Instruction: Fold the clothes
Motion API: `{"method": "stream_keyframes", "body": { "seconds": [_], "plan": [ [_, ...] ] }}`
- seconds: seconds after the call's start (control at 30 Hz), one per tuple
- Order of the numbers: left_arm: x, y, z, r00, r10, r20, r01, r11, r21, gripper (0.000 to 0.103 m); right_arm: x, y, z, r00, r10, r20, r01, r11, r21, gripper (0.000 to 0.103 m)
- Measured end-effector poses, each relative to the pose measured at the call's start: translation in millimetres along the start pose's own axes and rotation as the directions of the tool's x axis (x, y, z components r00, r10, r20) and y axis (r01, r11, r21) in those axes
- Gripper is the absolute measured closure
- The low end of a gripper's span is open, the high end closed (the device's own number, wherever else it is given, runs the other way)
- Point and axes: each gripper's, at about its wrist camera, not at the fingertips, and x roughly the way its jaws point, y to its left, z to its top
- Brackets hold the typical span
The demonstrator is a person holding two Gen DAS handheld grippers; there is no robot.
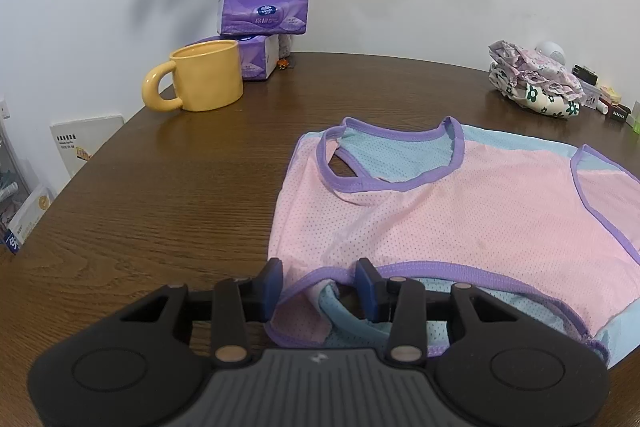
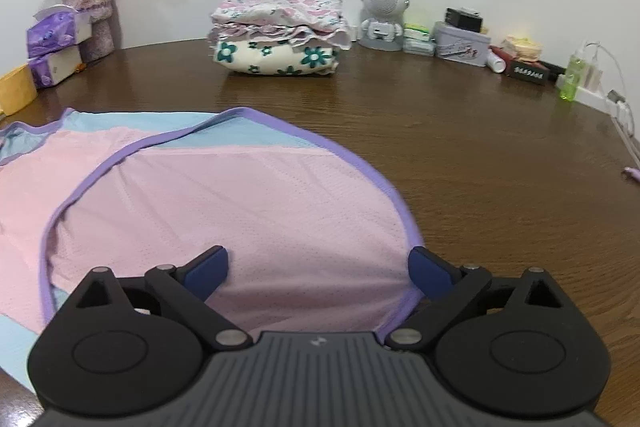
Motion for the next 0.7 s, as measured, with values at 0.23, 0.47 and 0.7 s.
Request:
{"method": "stream_keyframes", "body": {
  "seconds": [0.23, 0.47, 0.7],
  "plan": [
    [-2.9, 4.5, 1.8, 0.999, -0.043, 0.014, 0.044, 0.999, -0.031, 0.056, -0.1, 0.6, 0.0, 1.0, 0.001, 0.0, -0.001, 1.0, 0.0, 0.007],
    [-45.4, -0.2, 2.4, 0.975, -0.091, 0.204, 0.111, 0.99, -0.091, 0.004, -0.3, 1.3, -0.1, 1.0, 0.001, 0.0, -0.001, 1.0, 0.0, 0.001],
    [-72.0, -38.6, -16.8, 0.948, -0.21, 0.239, 0.209, 0.977, 0.03, 0.0, -0.4, 1.9, -0.1, 1.0, 0.002, 0.0, -0.002, 1.0, -0.001, 0.0]
  ]
}}
